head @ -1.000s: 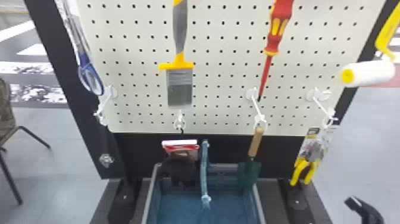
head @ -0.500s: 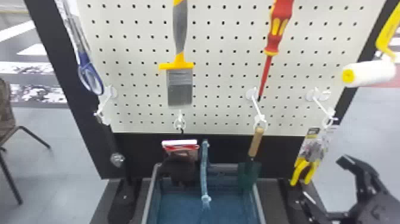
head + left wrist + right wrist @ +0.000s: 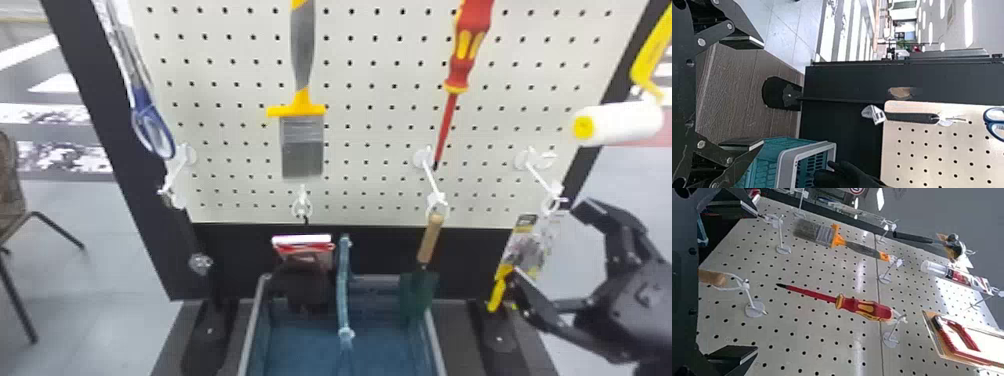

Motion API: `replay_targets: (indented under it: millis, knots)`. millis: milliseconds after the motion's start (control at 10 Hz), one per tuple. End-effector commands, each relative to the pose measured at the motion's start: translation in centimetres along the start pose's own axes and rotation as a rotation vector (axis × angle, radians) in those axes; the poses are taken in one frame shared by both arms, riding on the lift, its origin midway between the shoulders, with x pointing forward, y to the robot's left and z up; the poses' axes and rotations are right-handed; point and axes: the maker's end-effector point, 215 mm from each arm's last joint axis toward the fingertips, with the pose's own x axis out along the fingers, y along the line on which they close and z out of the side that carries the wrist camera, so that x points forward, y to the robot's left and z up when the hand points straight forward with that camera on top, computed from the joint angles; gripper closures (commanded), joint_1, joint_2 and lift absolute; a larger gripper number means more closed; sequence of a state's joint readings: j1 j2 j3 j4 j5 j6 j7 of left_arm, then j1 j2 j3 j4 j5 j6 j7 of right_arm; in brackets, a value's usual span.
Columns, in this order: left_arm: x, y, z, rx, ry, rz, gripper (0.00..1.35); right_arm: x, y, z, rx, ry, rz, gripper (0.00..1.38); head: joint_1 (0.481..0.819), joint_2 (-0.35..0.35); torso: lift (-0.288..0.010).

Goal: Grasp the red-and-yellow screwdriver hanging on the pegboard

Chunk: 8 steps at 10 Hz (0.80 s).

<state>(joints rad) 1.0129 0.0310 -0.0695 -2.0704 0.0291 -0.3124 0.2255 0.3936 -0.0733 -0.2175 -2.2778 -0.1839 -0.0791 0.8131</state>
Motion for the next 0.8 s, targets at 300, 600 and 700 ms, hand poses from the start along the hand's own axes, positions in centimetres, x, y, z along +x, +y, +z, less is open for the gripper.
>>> replay_targets:
  millis: [300,600,700]
  knots:
    - [0.2,-0.5,0.0,-0.005,0.002,-0.008,0.40,3.4,-3.1,3.5,-0.003,-0.105,0.000,0.07,0.549,0.000,-0.100]
    - [0.2,-0.6,-0.1,-0.005,0.005,-0.009,0.40,6.9,-2.4,4.2,0.066,-0.159,0.078,0.04,0.549,0.000,-0.100]
    - [0.3,-0.6,-0.1,-0.005,0.005,-0.011,0.40,8.7,-1.6,4.2,0.107,-0.188,0.128,0.04,0.549,0.000,-0.100]
